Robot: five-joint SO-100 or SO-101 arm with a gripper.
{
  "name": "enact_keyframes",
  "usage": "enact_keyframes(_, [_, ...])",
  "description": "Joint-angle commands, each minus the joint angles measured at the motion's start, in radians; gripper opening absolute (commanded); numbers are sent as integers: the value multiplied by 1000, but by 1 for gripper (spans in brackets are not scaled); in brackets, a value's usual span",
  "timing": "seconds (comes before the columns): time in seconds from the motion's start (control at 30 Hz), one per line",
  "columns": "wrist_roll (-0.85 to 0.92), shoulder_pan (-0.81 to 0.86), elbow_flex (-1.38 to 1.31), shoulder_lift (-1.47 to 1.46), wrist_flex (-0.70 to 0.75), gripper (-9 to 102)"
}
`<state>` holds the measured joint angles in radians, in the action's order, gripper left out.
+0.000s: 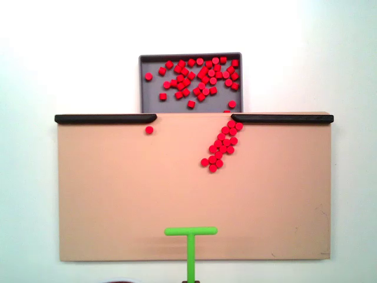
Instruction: Push granules from left to the grey container
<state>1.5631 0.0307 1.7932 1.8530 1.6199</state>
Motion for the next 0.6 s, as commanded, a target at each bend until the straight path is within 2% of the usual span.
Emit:
enact_keyframes(0.0, [-11,-12,-8,6,5,0])
enact_keyframes(0.27, [-101,-71,-15,5,5,0])
enact_keyframes(0.57, [-440,-147,-21,31,5,0])
